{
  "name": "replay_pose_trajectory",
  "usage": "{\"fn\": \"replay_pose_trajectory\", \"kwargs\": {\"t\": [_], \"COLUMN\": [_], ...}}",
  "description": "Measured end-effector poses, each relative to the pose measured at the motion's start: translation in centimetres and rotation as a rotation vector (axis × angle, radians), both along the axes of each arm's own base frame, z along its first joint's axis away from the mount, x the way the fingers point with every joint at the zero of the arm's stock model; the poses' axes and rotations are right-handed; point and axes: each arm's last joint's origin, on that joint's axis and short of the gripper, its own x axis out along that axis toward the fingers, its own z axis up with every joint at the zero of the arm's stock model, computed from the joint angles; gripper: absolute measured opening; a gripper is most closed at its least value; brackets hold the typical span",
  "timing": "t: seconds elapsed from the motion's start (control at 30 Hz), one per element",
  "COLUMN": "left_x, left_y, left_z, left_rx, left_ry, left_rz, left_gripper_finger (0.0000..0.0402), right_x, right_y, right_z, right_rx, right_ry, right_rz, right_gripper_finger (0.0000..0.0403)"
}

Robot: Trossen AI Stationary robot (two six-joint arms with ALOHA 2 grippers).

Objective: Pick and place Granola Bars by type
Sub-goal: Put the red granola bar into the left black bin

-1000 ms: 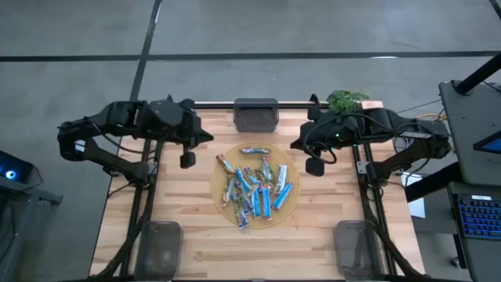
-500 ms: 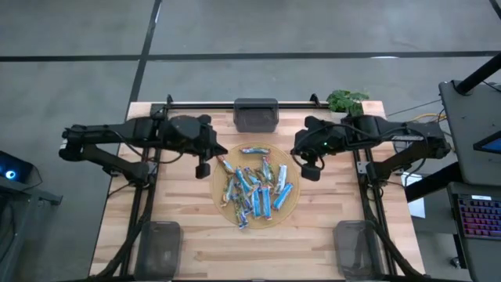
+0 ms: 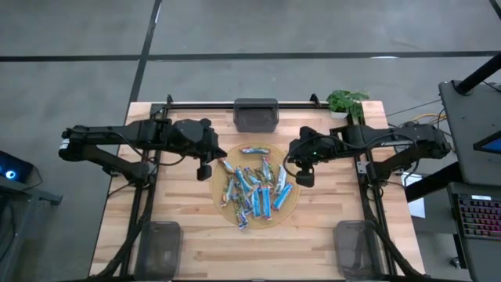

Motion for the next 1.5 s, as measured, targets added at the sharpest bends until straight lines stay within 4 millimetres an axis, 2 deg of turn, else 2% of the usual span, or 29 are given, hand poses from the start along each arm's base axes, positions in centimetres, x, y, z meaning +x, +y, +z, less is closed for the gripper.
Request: {"fn": "replay_pose_trajectory", "kwargs": {"t": [0.23, 0.37, 0.8, 1.07, 1.5], "left_x": [0.0, 0.0, 0.0, 0.0, 0.01], "left_y": [-0.01, -0.01, -0.01, -0.01, -0.01], "left_z": [0.0, 0.0, 0.0, 0.0, -0.01], "left_rx": [-0.001, -0.002, -0.003, -0.005, 0.0], "left_ry": [0.0, 0.0, 0.0, 0.0, 0.001], "left_rz": [0.0, 0.001, 0.002, 0.003, -0.001], "left_gripper_finger": [0.0, 0.0, 0.0, 0.0, 0.0], "right_x": [0.04, 0.05, 0.04, 0.04, 0.04], "right_y": [0.1, 0.16, 0.31, 0.36, 0.39], "right_z": [-0.92, -0.92, -0.91, -0.89, -0.89], "right_rx": [0.028, 0.049, 0.079, 0.073, 0.03], "right_ry": [0.02, 0.02, 0.024, 0.026, 0.03], "right_rz": [0.009, 0.018, 0.065, 0.108, 0.176], "right_gripper_finger": [0.001, 0.0025, 0.0142, 0.0189, 0.0203]}}
